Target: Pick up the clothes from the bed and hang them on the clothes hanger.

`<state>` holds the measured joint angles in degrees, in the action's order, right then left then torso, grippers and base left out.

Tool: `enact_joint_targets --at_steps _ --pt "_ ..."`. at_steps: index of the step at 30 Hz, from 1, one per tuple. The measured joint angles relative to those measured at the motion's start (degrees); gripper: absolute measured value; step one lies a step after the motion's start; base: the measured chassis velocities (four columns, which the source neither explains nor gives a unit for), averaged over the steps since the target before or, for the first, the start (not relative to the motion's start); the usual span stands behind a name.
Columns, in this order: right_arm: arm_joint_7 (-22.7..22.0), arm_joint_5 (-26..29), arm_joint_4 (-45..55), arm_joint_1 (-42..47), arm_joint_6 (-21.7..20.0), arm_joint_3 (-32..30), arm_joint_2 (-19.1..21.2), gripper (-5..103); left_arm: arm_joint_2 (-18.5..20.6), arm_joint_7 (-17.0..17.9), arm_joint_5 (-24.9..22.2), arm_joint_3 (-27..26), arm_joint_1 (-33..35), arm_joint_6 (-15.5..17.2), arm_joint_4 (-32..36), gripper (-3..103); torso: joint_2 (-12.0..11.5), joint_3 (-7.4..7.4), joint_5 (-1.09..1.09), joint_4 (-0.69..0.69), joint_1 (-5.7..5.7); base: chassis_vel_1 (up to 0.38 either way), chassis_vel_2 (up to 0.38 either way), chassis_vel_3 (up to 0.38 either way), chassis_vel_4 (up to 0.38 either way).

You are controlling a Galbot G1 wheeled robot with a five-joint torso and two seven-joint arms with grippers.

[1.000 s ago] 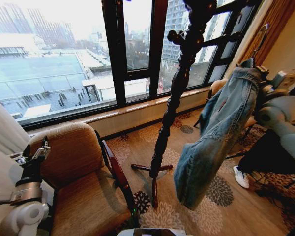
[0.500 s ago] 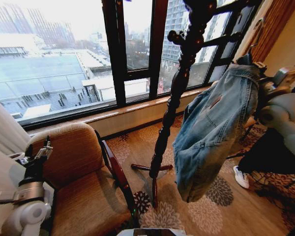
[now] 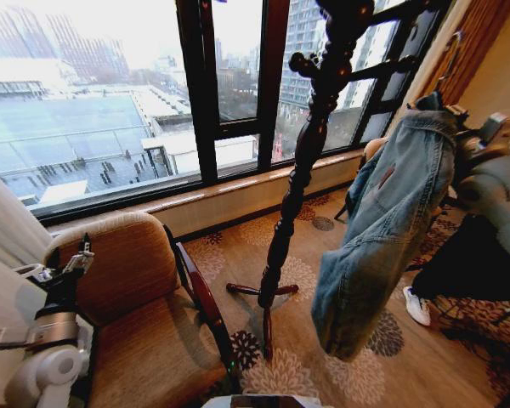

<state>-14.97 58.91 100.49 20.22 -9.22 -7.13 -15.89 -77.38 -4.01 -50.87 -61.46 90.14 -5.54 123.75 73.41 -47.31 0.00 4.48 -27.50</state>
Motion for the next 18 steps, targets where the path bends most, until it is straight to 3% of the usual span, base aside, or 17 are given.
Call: enact_joint_targets --at_steps 8,18 --pt "1.37 -0.34 -1.17 -0.92 0.58 1.82 -1.70 30 0.30 0.00 -0.01 0.22 -0.44 0.10 -0.62 100 0.00 0.00 0.00 -0.01 0.00 0.000 0.000 0.000 0.000" --pt "1.28 0.94 5.83 -0.79 -0.04 0.24 -1.21 30 -0.30 0.01 0.71 1.15 -0.93 0.18 -1.19 100 0.01 0.00 -0.01 -0.01 0.00 0.000 0.000 0.000 0.000"
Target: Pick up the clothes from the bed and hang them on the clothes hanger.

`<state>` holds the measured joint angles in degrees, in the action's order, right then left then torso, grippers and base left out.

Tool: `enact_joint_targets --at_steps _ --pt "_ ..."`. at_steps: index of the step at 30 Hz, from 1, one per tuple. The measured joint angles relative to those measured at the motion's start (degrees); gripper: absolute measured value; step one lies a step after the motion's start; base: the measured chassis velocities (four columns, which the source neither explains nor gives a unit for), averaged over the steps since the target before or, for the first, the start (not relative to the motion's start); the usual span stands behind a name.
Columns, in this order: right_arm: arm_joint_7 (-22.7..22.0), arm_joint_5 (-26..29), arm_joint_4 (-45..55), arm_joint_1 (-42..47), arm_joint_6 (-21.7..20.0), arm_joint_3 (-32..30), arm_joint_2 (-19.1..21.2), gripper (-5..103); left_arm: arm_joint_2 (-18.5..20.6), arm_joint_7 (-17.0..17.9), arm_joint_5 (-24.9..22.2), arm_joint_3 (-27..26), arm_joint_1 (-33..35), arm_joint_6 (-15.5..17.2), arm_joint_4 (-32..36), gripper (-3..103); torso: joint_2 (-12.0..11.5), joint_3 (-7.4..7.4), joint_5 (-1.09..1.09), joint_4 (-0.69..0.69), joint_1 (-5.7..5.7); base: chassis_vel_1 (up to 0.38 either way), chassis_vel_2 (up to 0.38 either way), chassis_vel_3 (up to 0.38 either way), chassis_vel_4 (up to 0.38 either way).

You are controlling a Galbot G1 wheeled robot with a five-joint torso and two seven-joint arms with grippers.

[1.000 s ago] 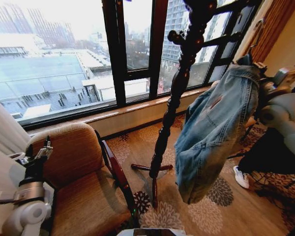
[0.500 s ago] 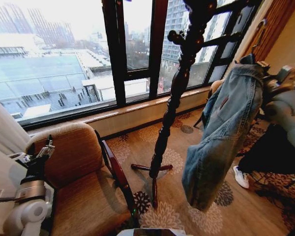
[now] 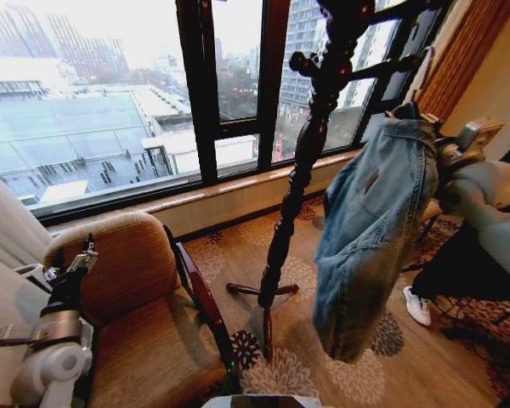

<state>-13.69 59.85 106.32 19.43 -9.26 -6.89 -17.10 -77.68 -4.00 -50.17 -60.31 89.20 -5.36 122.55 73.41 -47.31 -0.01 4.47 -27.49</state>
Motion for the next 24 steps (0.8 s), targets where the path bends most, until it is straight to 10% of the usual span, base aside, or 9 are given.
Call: enact_joint_targets --at_steps 24 --pt "2.15 -0.59 -2.20 -2.79 0.08 3.97 -0.23 30 -0.33 -0.12 0.09 -0.13 0.35 -0.05 0.48 100 0.00 0.00 0.01 0.01 0.00 0.000 0.000 0.000 0.000"
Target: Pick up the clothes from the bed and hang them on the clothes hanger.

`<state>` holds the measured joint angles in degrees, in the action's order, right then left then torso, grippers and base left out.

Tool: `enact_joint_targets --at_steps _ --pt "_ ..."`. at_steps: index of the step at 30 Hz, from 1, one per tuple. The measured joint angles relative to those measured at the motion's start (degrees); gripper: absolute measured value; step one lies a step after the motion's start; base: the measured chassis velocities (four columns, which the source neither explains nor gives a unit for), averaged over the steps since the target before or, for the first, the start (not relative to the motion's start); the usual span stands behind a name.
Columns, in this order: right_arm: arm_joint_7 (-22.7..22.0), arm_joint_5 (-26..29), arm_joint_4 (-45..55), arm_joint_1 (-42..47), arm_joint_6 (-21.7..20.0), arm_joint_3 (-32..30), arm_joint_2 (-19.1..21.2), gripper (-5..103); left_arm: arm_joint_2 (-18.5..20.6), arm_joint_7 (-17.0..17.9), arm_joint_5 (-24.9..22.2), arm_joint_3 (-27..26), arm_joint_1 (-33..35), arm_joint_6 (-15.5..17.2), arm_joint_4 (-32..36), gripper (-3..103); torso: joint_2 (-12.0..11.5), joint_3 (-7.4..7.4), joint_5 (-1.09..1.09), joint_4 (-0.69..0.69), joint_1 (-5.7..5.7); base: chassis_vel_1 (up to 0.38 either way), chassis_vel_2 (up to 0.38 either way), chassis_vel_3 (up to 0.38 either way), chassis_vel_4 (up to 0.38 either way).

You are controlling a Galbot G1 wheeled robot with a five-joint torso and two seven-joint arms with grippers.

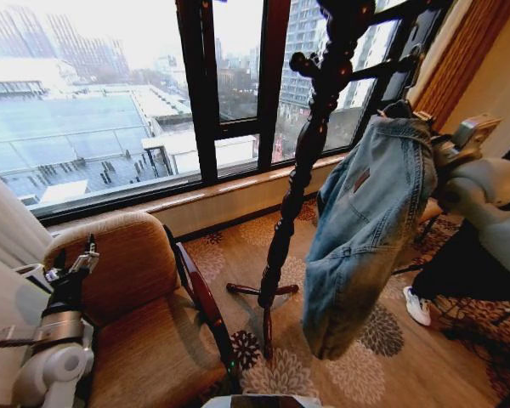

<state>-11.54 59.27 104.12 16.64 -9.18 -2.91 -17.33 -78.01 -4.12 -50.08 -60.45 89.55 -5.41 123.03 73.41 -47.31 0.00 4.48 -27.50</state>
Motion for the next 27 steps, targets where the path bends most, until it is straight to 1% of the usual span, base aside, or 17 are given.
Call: enact_joint_targets --at_steps 12,27 --pt "0.44 -0.23 0.15 -0.51 0.33 0.64 -0.76 30 -0.64 -0.04 0.47 0.15 0.11 -0.02 0.46 100 0.00 0.00 0.00 0.00 0.00 0.000 0.000 0.000 0.000" --pt "2.28 -0.78 -1.64 -2.90 1.28 3.58 -2.45 30 -1.30 -0.13 0.93 0.23 0.38 -0.10 0.75 100 0.00 0.00 -0.01 0.00 0.01 0.000 0.000 0.000 0.000"
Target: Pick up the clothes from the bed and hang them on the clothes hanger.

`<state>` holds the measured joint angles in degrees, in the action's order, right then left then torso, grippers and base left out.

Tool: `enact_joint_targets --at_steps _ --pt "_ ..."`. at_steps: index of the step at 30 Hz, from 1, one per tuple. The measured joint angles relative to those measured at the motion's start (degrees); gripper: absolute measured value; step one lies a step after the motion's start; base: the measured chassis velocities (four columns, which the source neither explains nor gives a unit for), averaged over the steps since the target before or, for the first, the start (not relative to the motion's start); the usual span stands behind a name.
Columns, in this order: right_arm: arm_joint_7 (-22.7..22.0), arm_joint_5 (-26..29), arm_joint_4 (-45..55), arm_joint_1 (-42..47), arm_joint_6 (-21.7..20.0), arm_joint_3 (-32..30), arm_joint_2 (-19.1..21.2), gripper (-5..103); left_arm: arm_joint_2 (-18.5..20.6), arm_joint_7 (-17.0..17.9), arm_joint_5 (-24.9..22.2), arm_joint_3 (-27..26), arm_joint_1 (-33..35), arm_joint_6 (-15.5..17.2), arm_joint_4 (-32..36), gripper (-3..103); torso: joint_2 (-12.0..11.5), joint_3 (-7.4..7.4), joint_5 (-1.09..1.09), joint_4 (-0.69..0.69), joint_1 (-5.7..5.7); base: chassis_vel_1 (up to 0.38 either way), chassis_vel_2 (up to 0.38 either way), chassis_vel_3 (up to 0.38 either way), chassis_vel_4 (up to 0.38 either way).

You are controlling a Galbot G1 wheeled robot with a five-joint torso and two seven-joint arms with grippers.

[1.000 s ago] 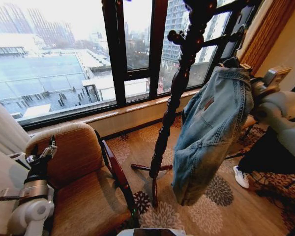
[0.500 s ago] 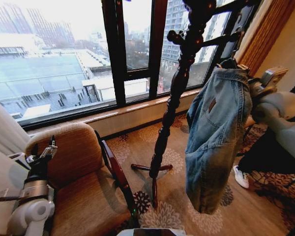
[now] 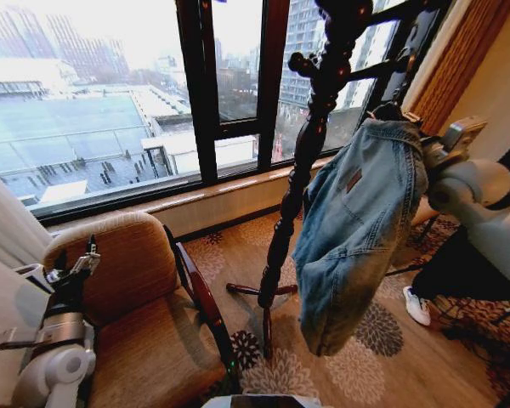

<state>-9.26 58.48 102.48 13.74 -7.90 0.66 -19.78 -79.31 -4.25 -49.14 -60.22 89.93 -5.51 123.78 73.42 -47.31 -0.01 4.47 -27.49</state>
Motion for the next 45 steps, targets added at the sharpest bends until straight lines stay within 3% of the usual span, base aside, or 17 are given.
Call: enact_joint_targets --at_steps 25,45 --pt "0.59 -0.33 -3.68 -4.24 0.89 5.84 -3.18 30 0.06 -0.02 0.12 -0.34 -0.07 -0.02 -0.33 100 0.00 0.00 -0.01 0.00 0.00 0.000 0.000 0.000 0.000" --pt "0.59 -1.02 -5.79 -3.67 1.90 5.43 -3.70 29 -0.31 -0.09 0.63 0.20 -0.20 -0.14 -0.57 100 0.00 0.00 0.00 0.00 0.00 0.000 0.000 0.000 0.000"
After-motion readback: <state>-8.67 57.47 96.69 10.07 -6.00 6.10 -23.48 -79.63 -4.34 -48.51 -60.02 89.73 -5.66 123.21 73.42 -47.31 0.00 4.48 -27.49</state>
